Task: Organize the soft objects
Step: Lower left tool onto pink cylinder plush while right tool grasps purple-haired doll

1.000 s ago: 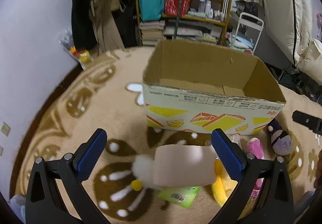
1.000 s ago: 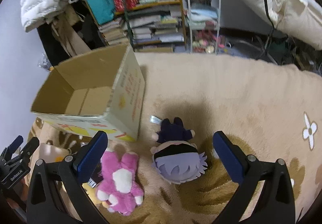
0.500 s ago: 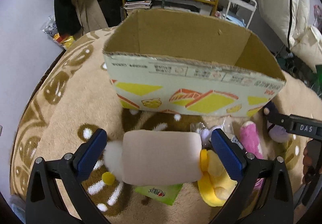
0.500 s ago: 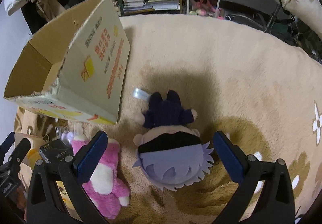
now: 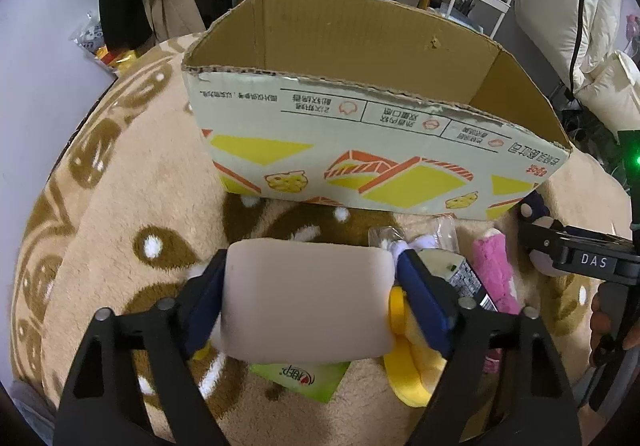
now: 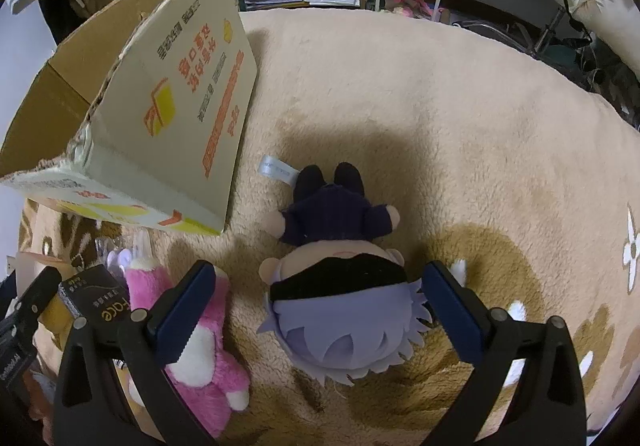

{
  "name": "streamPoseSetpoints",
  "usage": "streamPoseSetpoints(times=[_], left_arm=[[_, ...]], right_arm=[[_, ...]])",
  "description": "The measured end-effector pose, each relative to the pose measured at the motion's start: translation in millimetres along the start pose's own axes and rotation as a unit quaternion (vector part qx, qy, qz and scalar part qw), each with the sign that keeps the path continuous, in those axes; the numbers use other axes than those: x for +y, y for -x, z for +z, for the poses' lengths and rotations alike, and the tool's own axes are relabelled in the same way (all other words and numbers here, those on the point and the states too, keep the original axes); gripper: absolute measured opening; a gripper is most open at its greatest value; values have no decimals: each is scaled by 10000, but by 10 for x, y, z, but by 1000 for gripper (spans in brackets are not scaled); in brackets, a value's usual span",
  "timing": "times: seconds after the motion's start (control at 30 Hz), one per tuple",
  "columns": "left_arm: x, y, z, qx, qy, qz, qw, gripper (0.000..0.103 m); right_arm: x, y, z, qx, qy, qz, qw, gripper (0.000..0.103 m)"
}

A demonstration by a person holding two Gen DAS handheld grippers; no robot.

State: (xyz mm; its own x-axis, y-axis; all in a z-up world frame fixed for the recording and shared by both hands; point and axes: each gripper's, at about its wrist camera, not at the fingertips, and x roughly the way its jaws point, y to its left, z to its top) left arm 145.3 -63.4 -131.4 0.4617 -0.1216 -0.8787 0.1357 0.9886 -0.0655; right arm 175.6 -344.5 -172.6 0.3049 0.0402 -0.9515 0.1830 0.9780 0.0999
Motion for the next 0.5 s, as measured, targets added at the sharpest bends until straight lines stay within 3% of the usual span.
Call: streamPoseSetpoints(times=[0.27, 0.5], left_arm=[[32, 29, 10, -35, 117, -65, 9999, 71], [63, 25, 12, -53, 129, -57, 9999, 65]], right_arm=[[103, -102, 22, 161, 106, -158, 9997, 96], [111, -186, 63, 192, 128, -315, 9992, 79]])
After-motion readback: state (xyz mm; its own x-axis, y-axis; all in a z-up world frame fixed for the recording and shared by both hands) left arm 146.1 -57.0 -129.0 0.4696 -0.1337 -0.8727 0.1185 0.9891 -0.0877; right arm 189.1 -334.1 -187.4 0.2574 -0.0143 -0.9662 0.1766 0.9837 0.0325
